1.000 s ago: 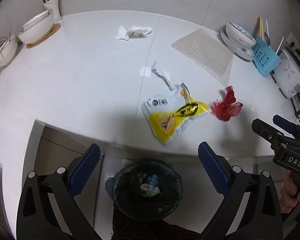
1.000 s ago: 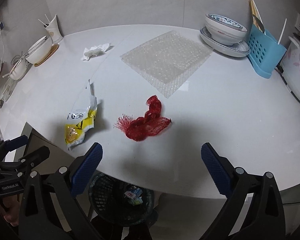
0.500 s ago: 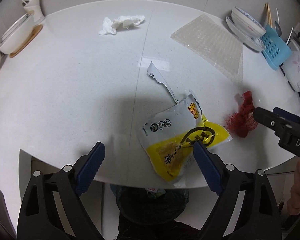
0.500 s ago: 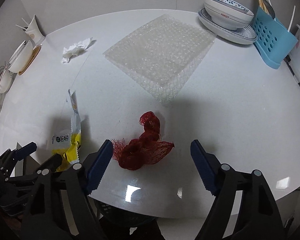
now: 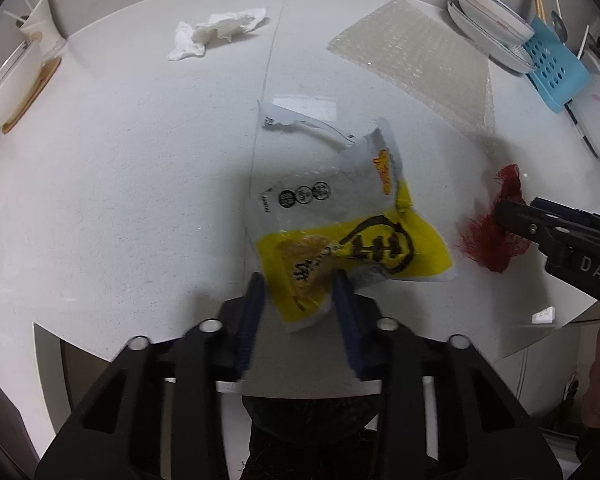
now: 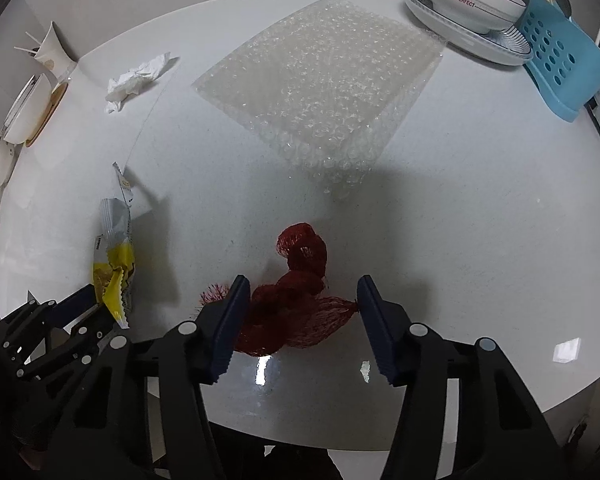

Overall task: Collect trash
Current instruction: 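Grasp the yellow snack bag with the left gripper while the right gripper grasps the red mesh net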

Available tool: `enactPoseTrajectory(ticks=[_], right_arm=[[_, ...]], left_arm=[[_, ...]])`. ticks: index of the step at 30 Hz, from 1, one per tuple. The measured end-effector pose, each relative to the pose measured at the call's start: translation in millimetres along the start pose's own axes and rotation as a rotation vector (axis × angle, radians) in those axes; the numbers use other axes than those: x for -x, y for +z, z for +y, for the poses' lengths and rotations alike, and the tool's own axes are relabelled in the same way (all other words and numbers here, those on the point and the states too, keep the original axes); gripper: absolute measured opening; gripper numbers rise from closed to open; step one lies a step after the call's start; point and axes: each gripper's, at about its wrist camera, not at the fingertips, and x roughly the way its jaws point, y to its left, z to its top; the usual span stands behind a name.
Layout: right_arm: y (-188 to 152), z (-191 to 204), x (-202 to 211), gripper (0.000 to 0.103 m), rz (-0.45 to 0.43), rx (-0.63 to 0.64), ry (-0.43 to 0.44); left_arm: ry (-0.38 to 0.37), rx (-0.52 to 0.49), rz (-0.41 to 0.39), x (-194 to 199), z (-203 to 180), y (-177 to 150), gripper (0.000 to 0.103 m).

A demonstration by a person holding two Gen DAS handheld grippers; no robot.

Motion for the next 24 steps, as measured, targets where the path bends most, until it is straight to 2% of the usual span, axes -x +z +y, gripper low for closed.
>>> enactPoseTrajectory(ticks=[7, 12, 14, 24], right_arm=[[-1, 0, -6, 0.04, 0.032, -0.017, -0.001], [-1, 0, -11, 0.021, 0.047, -0.026, -0.001], [-1, 2, -12, 0.018, 0.046, -0.024, 0.0], [1, 4, -3, 0.015, 0.028, -0.032, 0.007]], left_arm=[[0.013, 0.011, 0.005, -1, 2, 4, 0.011], [-0.009, 0.01, 0.002, 0, 7, 6, 0.009], [-0.017, 0.011, -0.004, 1, 9, 6, 0.008], [-0.035, 0.02, -0.042, 16, 23, 5, 0.007]])
